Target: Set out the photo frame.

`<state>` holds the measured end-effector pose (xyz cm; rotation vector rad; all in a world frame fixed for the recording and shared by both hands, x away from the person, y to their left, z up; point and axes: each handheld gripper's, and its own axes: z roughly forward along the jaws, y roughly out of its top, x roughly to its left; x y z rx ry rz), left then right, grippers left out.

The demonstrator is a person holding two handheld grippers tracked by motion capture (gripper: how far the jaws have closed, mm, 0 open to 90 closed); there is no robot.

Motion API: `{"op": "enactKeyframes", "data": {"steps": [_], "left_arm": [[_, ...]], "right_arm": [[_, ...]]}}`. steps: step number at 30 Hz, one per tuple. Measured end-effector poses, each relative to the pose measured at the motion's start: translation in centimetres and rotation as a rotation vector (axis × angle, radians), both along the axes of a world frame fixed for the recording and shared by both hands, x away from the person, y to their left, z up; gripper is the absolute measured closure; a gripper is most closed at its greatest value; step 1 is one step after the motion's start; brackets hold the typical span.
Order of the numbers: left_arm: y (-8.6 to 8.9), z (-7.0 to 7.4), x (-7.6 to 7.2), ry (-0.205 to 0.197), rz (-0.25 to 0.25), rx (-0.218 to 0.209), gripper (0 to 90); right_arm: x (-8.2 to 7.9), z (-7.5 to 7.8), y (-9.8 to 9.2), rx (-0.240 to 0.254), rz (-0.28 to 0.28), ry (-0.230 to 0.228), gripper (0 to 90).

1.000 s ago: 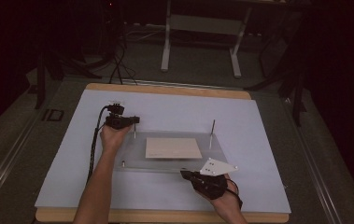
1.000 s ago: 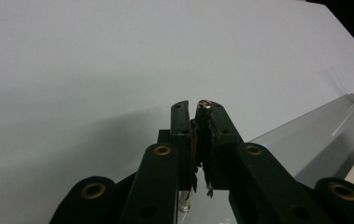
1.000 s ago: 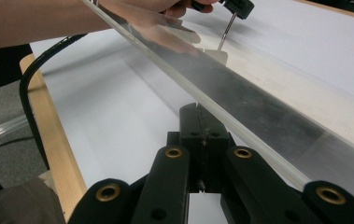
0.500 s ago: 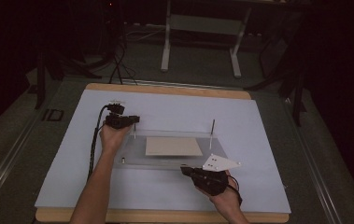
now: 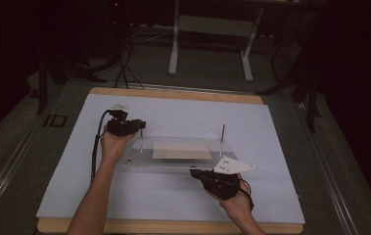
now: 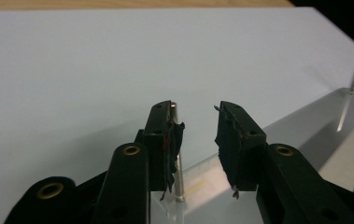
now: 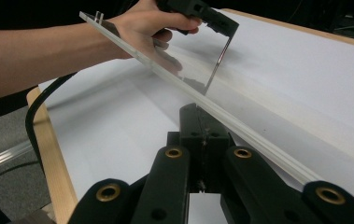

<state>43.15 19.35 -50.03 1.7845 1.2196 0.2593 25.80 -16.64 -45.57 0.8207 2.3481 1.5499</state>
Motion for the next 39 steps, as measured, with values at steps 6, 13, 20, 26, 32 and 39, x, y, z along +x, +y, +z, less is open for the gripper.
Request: {"op": "enactKeyframes", "data": {"steps": [6, 13, 20, 26, 32, 39], "left_arm": [[0.7, 0.1, -0.8, -0.024, -0.005, -0.017, 63.7], [1.8, 0.0, -2.2, -0.053, -0.032, -0.064, 63.4], [3.0, 0.7, -3.8, -0.099, -0.053, -0.094, 62.1], [3.9, 0.7, -5.2, -0.118, -0.07, -0.105, 59.8], [4.3, 0.7, -5.8, -0.119, -0.08, -0.073, 58.8], [4.7, 0.8, -6.8, -0.144, -0.099, -0.039, 57.4]], "right_arm": [[0.4, 0.5, 0.0, -0.003, -0.003, -0.003, 90.0], [0.8, 0.5, -0.1, -0.001, -0.005, 0.007, 90.0], [1.0, 0.8, -0.2, 0.011, -0.013, 0.005, 90.0], [1.4, 1.3, -0.4, 0.024, -0.022, 0.004, 90.0], [1.9, 1.7, -0.3, 0.028, -0.024, -0.001, 90.0], [2.4, 2.3, -0.3, 0.033, -0.032, -0.008, 90.0]]}}
